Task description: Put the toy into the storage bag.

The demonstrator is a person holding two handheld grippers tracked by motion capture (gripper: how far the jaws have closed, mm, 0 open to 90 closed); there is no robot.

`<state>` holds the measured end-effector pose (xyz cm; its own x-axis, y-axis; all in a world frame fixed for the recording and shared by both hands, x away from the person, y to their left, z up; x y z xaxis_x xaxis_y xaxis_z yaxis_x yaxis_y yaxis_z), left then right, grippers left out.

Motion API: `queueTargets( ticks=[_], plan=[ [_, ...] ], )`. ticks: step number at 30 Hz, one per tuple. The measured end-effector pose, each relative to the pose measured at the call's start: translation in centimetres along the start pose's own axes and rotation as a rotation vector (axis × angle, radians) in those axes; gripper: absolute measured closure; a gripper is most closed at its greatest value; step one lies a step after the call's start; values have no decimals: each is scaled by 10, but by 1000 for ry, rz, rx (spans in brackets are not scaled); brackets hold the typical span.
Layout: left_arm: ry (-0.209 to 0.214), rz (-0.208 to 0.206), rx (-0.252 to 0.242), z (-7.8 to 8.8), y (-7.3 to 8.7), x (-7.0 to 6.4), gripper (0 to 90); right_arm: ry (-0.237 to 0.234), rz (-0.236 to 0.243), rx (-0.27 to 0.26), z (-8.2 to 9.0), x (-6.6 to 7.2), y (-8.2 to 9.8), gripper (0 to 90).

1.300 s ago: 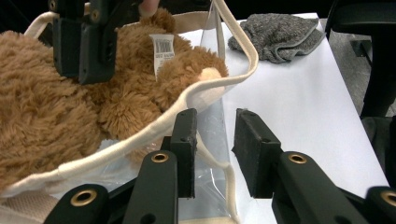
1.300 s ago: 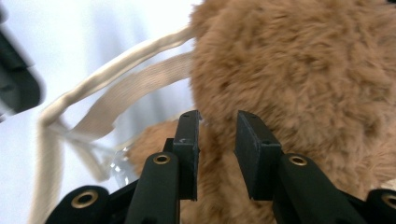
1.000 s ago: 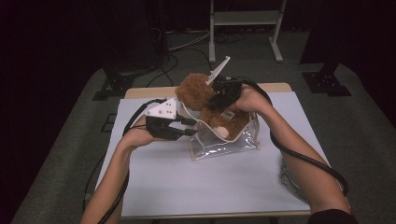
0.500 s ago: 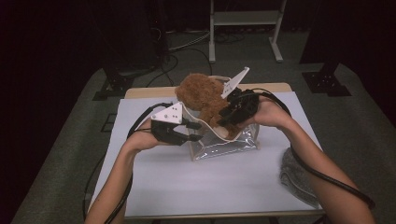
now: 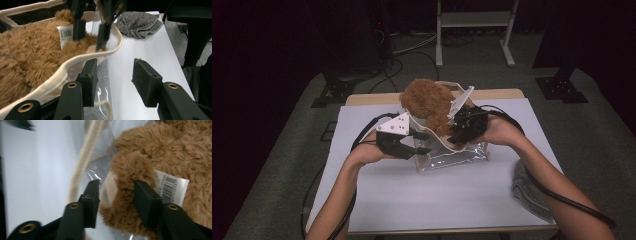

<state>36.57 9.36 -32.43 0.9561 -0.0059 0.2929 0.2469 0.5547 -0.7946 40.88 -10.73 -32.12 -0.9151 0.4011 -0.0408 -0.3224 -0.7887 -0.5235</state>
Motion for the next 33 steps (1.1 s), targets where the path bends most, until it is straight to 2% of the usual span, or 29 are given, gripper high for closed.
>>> queueTargets(
  ticks=[2, 6, 8, 9, 15, 19, 22, 27, 31, 33],
  plan=[
    [5, 0, -6, -5, -1, -1, 542, 7, -9, -2, -1, -3, -3, 594],
    [24, -11, -11, -15, -4, -1, 542, -43, -47, -18, 5, -11, 0, 577],
    [30, -26, -9, -19, -7, 0, 542, -59, -63, -26, 9, -12, 3, 569],
    [32, -31, -9, -21, -8, 0, 542, -60, -54, -32, 10, -13, 4, 561],
    [42, -80, -2, -34, -22, 2, 545, -85, -102, -68, 21, -21, 8, 552],
    [56, -118, 45, -51, -25, 1, 554, -93, -133, -93, 27, -27, 7, 544],
    [59, -136, 75, -61, -25, -1, 554, -101, -136, -99, 29, -29, 6, 541],
    [37, -178, 135, -73, -22, -2, 574, -109, -141, -109, 29, -32, 4, 533],
    [0, -211, 204, -79, -21, -4, 660, -114, -139, -112, 29, -32, 1, 526],
    [4, -213, 219, -82, -19, -5, 741, -113, -137, -110, 29, -32, -1, 524]
  ],
)
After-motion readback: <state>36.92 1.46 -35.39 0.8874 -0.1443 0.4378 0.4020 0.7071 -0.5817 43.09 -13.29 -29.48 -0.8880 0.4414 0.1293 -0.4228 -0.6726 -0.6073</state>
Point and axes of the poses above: each handheld gripper's, and its own axes: z roughly backward along the jaws, y roughly out of its underside, x roughly to its left, the point moved 3 cm from there along -z, roughly forward along the jaws, and after that the axes turned 9 degrees about -z, right-handed, at the moved point
